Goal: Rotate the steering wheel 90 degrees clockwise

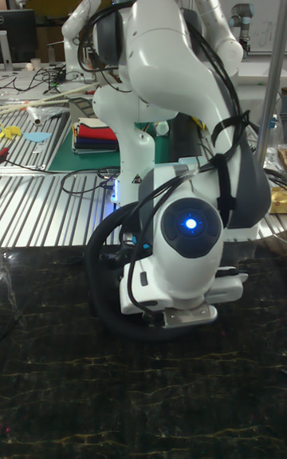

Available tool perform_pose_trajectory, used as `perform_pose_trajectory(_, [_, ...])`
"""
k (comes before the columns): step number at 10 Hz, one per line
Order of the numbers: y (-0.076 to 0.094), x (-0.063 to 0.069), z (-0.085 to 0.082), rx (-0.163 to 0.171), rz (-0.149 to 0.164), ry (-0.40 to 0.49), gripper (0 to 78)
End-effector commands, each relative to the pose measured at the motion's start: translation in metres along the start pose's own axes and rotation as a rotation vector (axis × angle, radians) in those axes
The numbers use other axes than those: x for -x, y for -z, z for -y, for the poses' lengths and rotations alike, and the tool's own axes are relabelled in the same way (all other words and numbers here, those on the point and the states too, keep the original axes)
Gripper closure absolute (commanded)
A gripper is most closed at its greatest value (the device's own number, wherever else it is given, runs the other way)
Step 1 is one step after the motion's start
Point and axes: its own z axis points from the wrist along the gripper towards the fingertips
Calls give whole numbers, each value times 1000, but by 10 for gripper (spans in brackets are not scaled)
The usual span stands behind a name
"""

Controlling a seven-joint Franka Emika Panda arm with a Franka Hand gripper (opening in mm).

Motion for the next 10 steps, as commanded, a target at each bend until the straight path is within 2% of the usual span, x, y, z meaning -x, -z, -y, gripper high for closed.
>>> perform_pose_trajectory(1, [3,1,2,-11,2,-5,776])
perform_pose_trajectory(3, [3,2,4,-26,2,-12,776])
perform_pose_trajectory(5, [3,3,6,-25,3,-8,776])
perform_pose_trajectory(6, [3,3,6,6,3,-5,776])
perform_pose_trajectory(7, [3,2,4,85,7,-11,776])
perform_pose_trajectory(9, [5,0,0,110,10,2,776])
perform_pose_trajectory(10, [4,0,0,111,9,10,776])
